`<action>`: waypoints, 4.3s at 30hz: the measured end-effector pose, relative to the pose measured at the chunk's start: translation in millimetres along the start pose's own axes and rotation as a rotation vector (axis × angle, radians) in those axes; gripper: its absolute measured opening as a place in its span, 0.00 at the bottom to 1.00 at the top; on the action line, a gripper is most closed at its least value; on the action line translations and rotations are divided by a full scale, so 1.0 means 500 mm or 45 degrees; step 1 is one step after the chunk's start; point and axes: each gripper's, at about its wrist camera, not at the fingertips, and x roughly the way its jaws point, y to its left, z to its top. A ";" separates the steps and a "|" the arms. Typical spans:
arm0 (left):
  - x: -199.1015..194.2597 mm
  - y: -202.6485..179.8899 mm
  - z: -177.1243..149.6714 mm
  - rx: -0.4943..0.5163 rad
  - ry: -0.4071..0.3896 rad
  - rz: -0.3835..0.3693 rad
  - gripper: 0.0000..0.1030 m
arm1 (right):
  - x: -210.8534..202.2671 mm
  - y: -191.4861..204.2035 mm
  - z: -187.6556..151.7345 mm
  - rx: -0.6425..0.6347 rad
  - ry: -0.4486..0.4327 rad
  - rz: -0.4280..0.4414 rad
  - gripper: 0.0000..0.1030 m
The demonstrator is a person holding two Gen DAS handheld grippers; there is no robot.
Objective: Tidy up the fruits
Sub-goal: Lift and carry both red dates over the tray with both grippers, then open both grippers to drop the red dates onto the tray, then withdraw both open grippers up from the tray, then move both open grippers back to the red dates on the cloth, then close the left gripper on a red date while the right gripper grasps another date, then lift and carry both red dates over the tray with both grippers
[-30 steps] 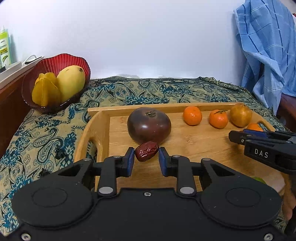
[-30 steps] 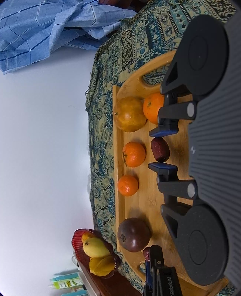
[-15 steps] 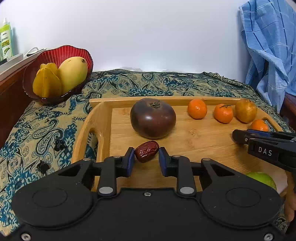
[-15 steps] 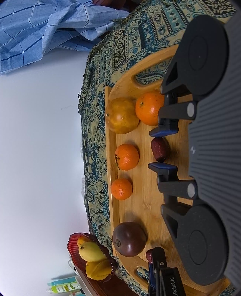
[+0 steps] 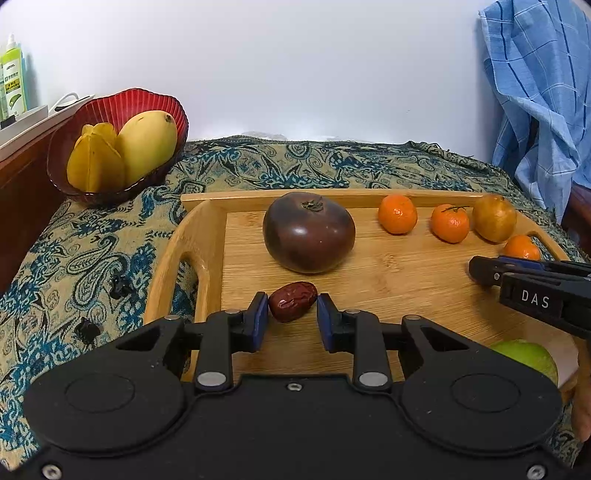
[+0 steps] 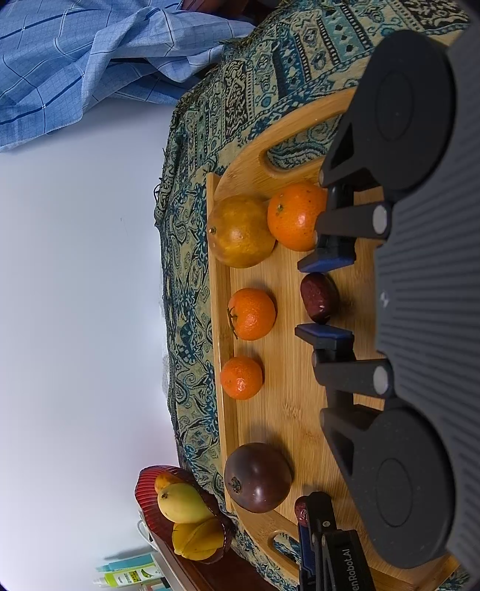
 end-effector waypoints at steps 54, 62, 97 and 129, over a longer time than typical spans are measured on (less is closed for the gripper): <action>-0.251 -0.049 -0.225 0.092 -0.177 -0.061 1.00 | -0.271 0.035 -0.175 -0.105 -0.341 0.011 0.96; -0.254 -0.060 -0.253 0.113 -0.131 -0.067 1.00 | -0.275 0.031 -0.209 -0.113 -0.275 -0.007 0.96; -0.243 -0.076 -0.272 0.198 -0.082 -0.085 0.46 | -0.253 0.082 -0.250 -0.250 -0.150 0.084 0.53; -0.256 -0.079 -0.277 0.202 -0.126 -0.110 0.25 | -0.251 0.099 -0.249 -0.253 -0.165 0.118 0.29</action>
